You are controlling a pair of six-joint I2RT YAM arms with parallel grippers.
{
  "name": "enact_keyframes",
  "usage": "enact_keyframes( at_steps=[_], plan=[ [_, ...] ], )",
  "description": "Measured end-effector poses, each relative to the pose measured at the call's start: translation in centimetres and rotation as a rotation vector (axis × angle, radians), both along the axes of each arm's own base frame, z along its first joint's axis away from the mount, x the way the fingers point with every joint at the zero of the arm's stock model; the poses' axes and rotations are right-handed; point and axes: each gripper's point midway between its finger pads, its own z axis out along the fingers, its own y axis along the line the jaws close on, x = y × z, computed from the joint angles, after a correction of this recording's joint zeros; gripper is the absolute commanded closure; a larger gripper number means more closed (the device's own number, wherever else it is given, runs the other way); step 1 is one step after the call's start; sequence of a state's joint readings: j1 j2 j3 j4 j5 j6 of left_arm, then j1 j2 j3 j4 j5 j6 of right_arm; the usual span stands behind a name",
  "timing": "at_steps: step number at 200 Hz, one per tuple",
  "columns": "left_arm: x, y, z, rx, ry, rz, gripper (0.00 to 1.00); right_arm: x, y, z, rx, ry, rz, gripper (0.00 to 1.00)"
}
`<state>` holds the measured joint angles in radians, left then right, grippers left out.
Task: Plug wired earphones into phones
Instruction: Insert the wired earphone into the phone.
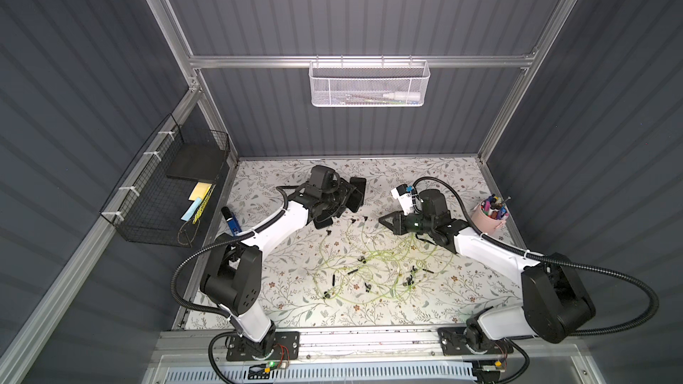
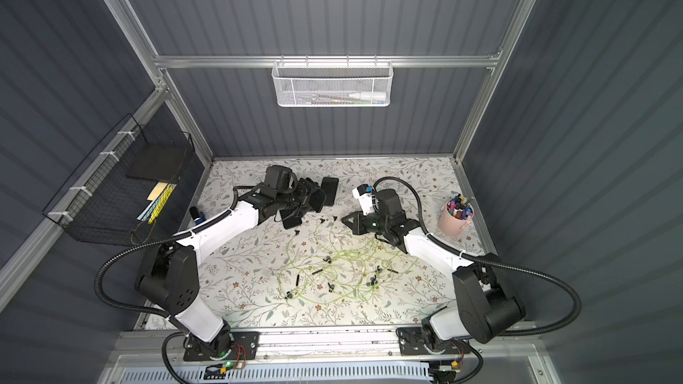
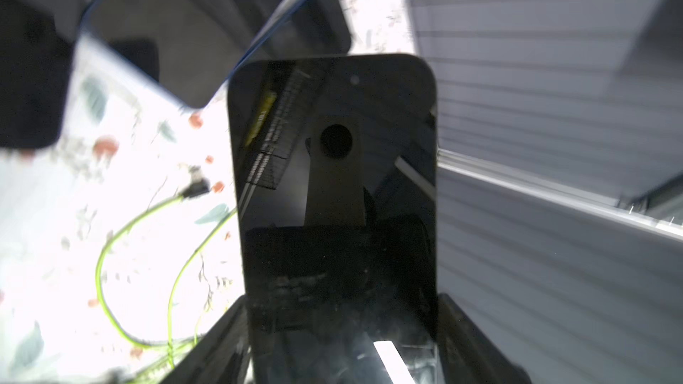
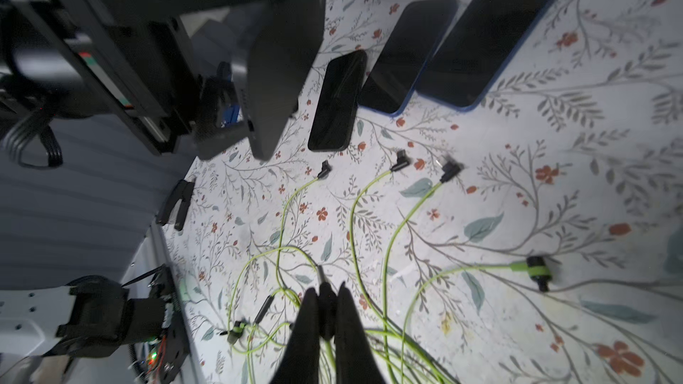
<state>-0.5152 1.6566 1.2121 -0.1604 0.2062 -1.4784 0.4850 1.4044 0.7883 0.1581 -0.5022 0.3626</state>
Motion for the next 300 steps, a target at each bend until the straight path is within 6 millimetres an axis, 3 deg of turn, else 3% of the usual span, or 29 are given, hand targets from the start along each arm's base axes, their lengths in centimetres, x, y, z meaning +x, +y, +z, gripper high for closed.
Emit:
enact_keyframes(
  at_steps=[39,91,127,182,300],
  plan=[
    [-1.8,0.9,-2.0,-0.096,0.153,0.131,1.0,-0.2,1.4,1.5,-0.032,-0.231,-0.068,1.0],
    [-2.5,1.6,-0.8,-0.177,0.18,0.212,1.0,0.6,2.7,1.3,-0.027,-0.314,-0.122,1.0],
    [-2.5,1.8,-1.2,-0.174,0.183,0.225,1.0,0.8,3.5,1.3,-0.006,-0.312,-0.121,1.0],
    [-1.9,1.6,-0.5,-0.16,0.117,0.191,1.0,1.4,4.2,3.6,0.079,-0.279,-0.149,1.0],
    [-1.1,1.2,-0.2,-0.15,0.05,0.152,1.0,1.3,5.5,2.0,0.114,-0.184,-0.117,1.0]
  ],
)
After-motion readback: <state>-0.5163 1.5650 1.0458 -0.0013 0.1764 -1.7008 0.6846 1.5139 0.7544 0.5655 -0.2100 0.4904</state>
